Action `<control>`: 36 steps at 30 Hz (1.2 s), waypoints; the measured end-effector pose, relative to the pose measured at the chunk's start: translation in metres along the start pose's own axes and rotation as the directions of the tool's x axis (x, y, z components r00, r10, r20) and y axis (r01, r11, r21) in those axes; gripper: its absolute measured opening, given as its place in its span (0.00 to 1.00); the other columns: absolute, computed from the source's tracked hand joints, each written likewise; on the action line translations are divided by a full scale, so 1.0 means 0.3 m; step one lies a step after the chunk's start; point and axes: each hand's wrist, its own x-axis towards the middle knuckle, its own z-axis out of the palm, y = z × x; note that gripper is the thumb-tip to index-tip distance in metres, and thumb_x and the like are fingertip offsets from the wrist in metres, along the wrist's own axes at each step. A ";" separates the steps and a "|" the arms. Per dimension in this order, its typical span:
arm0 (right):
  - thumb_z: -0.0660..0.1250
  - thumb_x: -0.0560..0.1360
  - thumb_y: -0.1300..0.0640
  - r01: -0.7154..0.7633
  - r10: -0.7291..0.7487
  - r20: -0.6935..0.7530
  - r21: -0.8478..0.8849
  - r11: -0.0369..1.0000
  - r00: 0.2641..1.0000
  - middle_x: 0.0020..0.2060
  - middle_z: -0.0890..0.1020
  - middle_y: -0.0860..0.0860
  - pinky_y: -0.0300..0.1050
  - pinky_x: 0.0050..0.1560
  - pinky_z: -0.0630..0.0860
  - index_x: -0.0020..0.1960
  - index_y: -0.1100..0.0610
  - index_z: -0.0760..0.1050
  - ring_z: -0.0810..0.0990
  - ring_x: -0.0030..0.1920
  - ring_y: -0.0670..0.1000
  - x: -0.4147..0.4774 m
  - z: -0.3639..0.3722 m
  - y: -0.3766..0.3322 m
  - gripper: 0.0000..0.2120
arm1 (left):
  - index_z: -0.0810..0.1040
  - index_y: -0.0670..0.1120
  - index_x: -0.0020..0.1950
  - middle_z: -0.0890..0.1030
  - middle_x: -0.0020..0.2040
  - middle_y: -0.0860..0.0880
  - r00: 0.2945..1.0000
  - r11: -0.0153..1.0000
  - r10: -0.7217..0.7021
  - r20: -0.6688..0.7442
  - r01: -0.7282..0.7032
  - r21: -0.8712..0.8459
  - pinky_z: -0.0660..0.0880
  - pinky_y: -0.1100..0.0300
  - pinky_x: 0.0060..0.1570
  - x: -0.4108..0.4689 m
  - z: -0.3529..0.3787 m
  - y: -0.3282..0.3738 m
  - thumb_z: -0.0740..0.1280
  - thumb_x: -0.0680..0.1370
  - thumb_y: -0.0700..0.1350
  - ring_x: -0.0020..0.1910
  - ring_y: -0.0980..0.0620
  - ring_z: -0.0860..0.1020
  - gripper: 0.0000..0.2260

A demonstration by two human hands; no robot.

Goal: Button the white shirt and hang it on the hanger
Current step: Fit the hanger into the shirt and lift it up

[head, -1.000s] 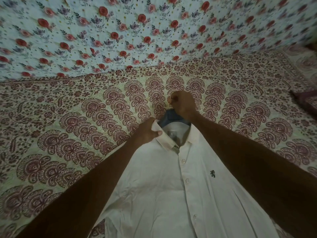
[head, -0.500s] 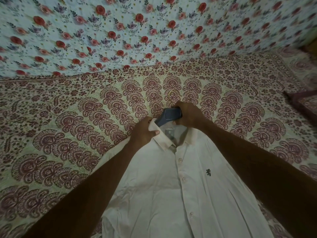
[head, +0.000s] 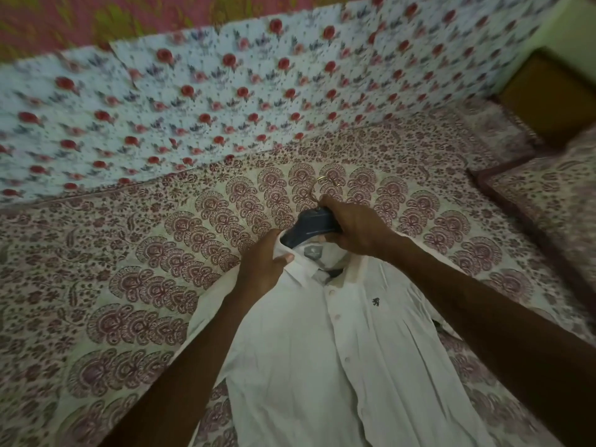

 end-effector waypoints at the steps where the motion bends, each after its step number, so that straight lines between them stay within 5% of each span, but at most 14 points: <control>1: 0.73 0.71 0.54 0.013 -0.014 -0.032 -0.015 1.000 0.999 0.53 0.82 0.56 0.47 0.45 0.77 0.65 0.54 0.67 0.81 0.47 0.58 -0.050 -0.056 -0.036 0.26 | 0.67 0.43 0.73 0.72 0.71 0.45 1.000 1.000 0.020 -0.005 -0.020 0.002 0.64 0.56 0.68 -0.049 -0.039 0.053 0.69 0.77 0.46 0.70 0.45 0.69 0.26; 9: 0.73 0.71 0.55 -0.080 0.066 -0.188 -0.069 0.994 0.980 0.51 0.83 0.54 0.51 0.42 0.79 0.62 0.52 0.68 0.82 0.43 0.58 -0.535 -0.474 -0.317 0.23 | 0.73 0.47 0.68 0.78 0.63 0.48 0.978 0.983 0.185 0.092 -0.183 -0.032 0.75 0.52 0.58 -0.447 -0.300 0.433 0.74 0.73 0.53 0.60 0.48 0.77 0.26; 17: 0.72 0.71 0.56 -0.179 0.147 -0.342 -0.064 0.982 0.928 0.50 0.82 0.55 0.52 0.41 0.79 0.60 0.53 0.68 0.82 0.43 0.57 -1.131 -0.898 -0.611 0.21 | 0.73 0.51 0.66 0.78 0.57 0.55 0.918 0.918 0.395 0.037 -0.396 0.030 0.76 0.54 0.51 -0.970 -0.482 0.884 0.71 0.75 0.55 0.54 0.52 0.77 0.22; 20: 0.72 0.72 0.55 -0.203 0.153 -0.437 -0.071 0.977 0.887 0.52 0.81 0.55 0.46 0.41 0.74 0.61 0.53 0.67 0.81 0.45 0.57 -1.350 -1.055 -0.702 0.21 | 0.74 0.53 0.65 0.79 0.56 0.53 0.870 0.870 0.493 -0.011 -0.492 0.041 0.77 0.53 0.49 -1.150 -0.530 1.057 0.72 0.74 0.55 0.52 0.51 0.77 0.22; 24: 0.71 0.73 0.55 -0.266 0.169 -0.523 -0.116 0.957 0.835 0.57 0.80 0.55 0.56 0.49 0.79 0.64 0.53 0.64 0.81 0.51 0.58 -1.653 -1.218 -0.802 0.24 | 0.76 0.54 0.61 0.78 0.50 0.56 0.784 0.786 0.617 -0.064 -0.611 0.088 0.75 0.55 0.45 -1.388 -0.560 1.267 0.72 0.73 0.54 0.48 0.52 0.77 0.18; 27: 0.70 0.74 0.56 -0.272 0.161 -0.581 -0.109 0.956 0.798 0.56 0.79 0.55 0.56 0.47 0.79 0.64 0.53 0.63 0.81 0.51 0.58 -1.868 -1.296 -0.852 0.23 | 0.76 0.55 0.60 0.79 0.49 0.56 0.719 0.722 0.691 -0.074 -0.682 0.117 0.74 0.56 0.43 -1.559 -0.563 1.400 0.72 0.73 0.53 0.47 0.53 0.77 0.16; 30: 0.70 0.74 0.56 -0.303 0.153 -0.679 -0.107 0.947 0.718 0.55 0.79 0.55 0.50 0.41 0.74 0.63 0.53 0.63 0.79 0.49 0.59 -2.099 -1.365 -0.899 0.21 | 0.76 0.57 0.61 0.81 0.52 0.55 0.649 0.658 0.753 -0.112 -0.733 0.173 0.74 0.56 0.43 -1.747 -0.548 1.543 0.72 0.72 0.55 0.48 0.52 0.77 0.17; 33: 0.70 0.73 0.57 -0.334 0.168 -0.740 -0.081 0.939 0.651 0.57 0.78 0.54 0.55 0.46 0.77 0.64 0.54 0.64 0.80 0.51 0.61 -2.287 -1.441 -0.951 0.23 | 0.77 0.57 0.61 0.82 0.53 0.53 0.600 0.611 0.791 -0.120 -0.767 0.196 0.75 0.54 0.44 -1.899 -0.535 1.689 0.72 0.72 0.54 0.48 0.50 0.78 0.18; 36: 0.71 0.71 0.58 -0.377 0.160 -0.804 -0.085 0.922 0.573 0.58 0.78 0.55 0.49 0.46 0.73 0.64 0.56 0.68 0.79 0.53 0.61 -2.461 -1.538 -0.980 0.24 | 0.77 0.55 0.60 0.82 0.53 0.51 0.570 0.581 0.813 -0.117 -0.785 0.213 0.75 0.53 0.47 -2.020 -0.511 1.844 0.72 0.71 0.52 0.50 0.48 0.79 0.18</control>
